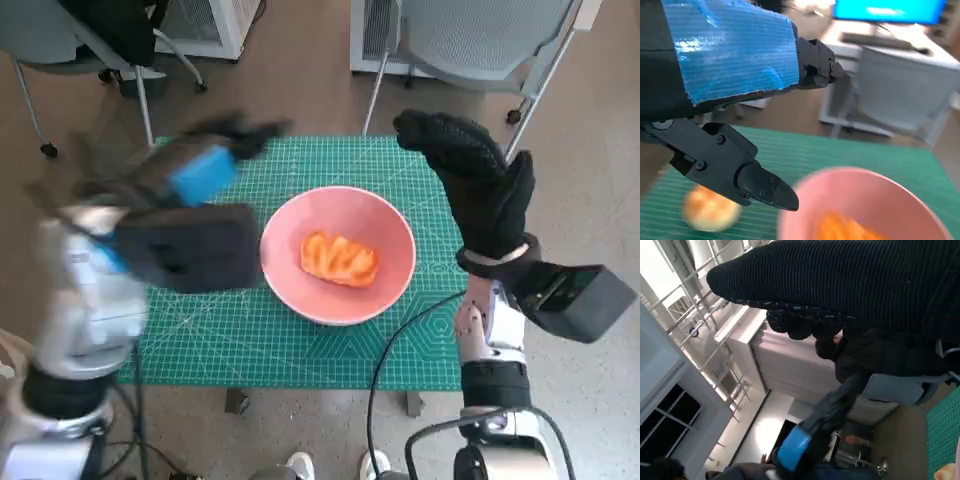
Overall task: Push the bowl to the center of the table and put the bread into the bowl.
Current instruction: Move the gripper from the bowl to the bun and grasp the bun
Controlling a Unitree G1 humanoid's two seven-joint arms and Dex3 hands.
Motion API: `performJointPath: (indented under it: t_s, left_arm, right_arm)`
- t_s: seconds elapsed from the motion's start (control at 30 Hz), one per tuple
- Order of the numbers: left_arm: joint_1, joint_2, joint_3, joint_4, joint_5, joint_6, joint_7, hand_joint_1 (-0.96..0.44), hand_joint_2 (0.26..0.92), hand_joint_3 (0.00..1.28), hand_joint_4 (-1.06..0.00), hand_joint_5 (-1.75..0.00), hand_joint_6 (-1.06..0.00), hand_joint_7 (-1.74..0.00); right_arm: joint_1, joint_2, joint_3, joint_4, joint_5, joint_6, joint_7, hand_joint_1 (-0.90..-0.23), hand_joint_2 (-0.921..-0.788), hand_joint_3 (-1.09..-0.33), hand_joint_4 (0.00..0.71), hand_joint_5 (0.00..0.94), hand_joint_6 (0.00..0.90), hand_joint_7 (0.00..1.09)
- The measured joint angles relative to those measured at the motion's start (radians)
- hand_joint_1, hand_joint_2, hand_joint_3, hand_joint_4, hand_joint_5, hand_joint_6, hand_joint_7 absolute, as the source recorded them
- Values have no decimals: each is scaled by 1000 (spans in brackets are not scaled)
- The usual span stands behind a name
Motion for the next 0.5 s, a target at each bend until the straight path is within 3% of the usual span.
performJointPath:
  t_s: [0.23, 0.5]
  left_arm:
    - [68, 78, 56, -3, -15, 0, 0, -156, 692, 1, 1, 1, -152, -3]
    - [95, 109, 19, 45, 62, 65, 14, -9, 692, 3, 1, 1, -129, -1]
  right_arm:
    - [0, 1, 0, 5, 0, 0, 0, -680, -921, -850, 68, 0, -1, 282]
    - [-2, 2, 0, 20, 1, 1, 3, -682, -921, -851, 67, 0, -1, 276]
